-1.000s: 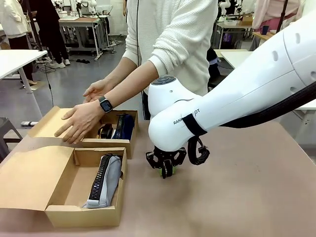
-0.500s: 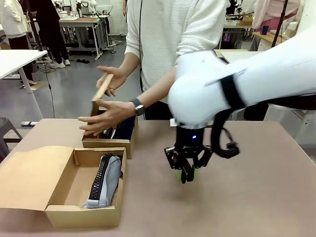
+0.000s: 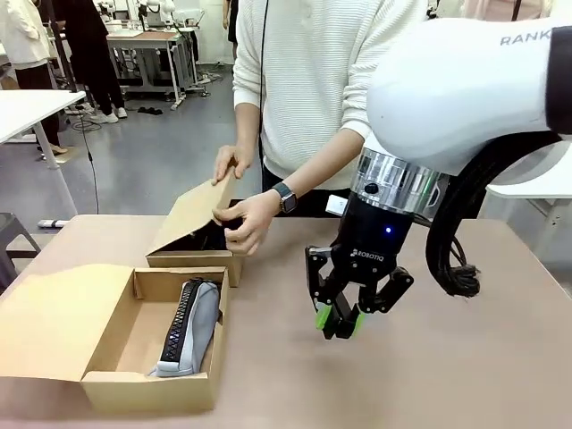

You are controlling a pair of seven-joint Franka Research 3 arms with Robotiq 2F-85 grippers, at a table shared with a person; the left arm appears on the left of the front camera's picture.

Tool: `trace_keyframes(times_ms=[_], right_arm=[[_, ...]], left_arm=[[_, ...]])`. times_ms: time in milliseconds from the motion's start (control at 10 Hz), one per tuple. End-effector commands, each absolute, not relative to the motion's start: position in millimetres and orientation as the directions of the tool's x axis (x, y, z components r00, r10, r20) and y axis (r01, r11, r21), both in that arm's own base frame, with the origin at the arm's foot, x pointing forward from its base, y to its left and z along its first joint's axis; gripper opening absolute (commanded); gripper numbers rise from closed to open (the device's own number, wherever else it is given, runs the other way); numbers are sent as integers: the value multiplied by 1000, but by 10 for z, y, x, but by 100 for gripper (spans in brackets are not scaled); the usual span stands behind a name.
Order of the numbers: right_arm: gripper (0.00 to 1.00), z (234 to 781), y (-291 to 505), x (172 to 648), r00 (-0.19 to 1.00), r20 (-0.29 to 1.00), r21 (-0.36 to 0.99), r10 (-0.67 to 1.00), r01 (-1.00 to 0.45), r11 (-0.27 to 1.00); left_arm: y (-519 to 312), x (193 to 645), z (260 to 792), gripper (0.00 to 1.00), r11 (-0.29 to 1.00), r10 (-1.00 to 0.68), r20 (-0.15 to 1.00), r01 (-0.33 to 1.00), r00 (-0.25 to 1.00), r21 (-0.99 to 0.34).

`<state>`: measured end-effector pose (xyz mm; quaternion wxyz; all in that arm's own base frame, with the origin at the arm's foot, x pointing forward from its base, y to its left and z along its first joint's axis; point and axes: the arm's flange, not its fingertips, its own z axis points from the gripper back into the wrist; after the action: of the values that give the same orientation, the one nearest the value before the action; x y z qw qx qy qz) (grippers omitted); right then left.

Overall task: Place items inside the box.
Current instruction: Pick up a Pencil pouch or Stapler and place it inside the Mailer Box closest to the robot.

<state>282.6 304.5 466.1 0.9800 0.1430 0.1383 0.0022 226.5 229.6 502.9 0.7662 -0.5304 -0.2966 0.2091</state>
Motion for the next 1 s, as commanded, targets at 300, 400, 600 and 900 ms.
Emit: trace_keyframes(times_ms=[300, 400, 600, 900], right_arm=[[41, 4674, 3070, 2843, 970, -224, 343, 90, -7, 939], [41, 4667, 3100, 2848, 978, -190, 356, 91, -17, 934], [41, 4647, 3126, 2854, 983, -158, 372, 97, -32, 928], [41, 4648, 3106, 2851, 986, -139, 375, 90, -31, 926]], left_arm=[[2291, 2269, 5030, 100, 340, 637, 249, 24, 730, -940], [2291, 2269, 5030, 100, 340, 637, 249, 24, 730, -940], [2291, 2269, 5030, 100, 340, 637, 249, 24, 730, -940], [2291, 2269, 5030, 100, 340, 637, 249, 24, 730, -940]])
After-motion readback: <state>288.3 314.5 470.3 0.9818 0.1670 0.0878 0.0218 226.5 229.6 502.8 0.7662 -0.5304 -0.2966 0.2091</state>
